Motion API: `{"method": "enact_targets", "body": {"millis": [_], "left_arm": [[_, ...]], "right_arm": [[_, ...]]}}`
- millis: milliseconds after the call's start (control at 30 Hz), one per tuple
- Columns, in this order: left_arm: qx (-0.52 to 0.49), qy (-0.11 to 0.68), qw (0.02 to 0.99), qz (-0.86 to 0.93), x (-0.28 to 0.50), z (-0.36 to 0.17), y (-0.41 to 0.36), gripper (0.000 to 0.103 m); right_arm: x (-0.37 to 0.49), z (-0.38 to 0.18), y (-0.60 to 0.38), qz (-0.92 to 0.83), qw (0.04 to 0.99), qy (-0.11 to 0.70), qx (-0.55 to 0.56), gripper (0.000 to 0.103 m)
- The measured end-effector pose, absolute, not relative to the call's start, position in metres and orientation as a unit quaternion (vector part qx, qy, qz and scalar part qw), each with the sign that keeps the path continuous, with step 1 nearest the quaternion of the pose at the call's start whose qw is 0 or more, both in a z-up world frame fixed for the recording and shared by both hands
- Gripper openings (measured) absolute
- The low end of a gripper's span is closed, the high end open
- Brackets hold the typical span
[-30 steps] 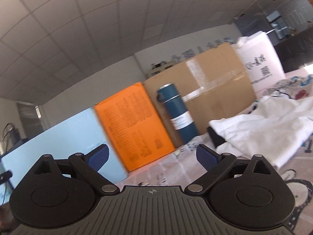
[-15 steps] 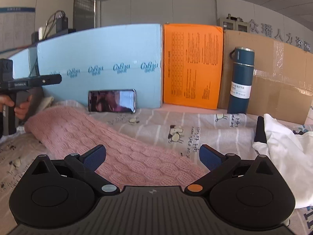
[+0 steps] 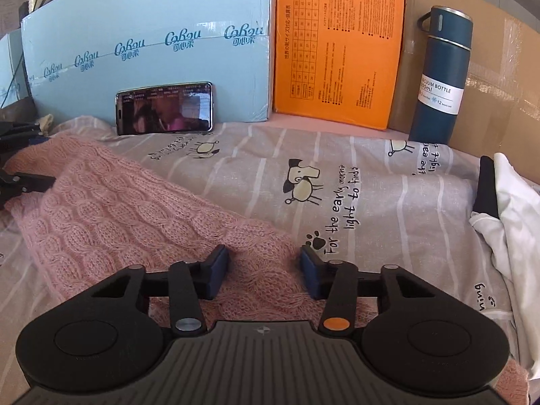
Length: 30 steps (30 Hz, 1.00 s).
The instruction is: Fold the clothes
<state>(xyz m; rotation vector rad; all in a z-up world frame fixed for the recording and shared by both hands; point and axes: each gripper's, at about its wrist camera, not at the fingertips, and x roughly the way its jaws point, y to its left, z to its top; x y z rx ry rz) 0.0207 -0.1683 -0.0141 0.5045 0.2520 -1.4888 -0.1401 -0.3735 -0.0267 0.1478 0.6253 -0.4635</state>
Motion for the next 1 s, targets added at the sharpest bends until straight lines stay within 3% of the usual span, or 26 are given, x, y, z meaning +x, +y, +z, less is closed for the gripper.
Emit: {"method": "enact_targets", "body": {"millis": [33, 67, 133, 500, 833, 1000], "left_arm": [[0.231, 0.1, 0.702, -0.667, 0.018, -0.013, -0.166, 0.022], [0.232, 0.089, 0.703, -0.667, 0.016, -0.011, -0.164, 0.016], [0.228, 0.068, 0.699, -0.674, 0.011, -0.003, -0.154, 0.013], [0.275, -0.035, 0.636, -0.721, -0.046, 0.025, -0.075, 0.012], [0.322, 0.03, 0.609, -0.724, -0.067, -0.002, -0.031, 0.012], [0.328, 0.065, 0.611, -0.718, -0.073, -0.014, -0.019, 0.014]], "right_arm": [[-0.143, -0.025, -0.37, -0.228, 0.924, 0.3, 0.065, 0.018], [-0.147, -0.022, -0.366, -0.229, 0.926, 0.295, 0.058, 0.016], [-0.156, -0.016, -0.354, -0.225, 0.933, 0.279, 0.044, 0.013], [-0.226, 0.007, -0.252, -0.236, 0.955, 0.175, -0.048, 0.01], [-0.263, 0.0, -0.176, -0.245, 0.949, 0.186, -0.065, 0.01], [-0.274, -0.025, -0.16, -0.242, 0.947, 0.211, -0.008, 0.01]]}}
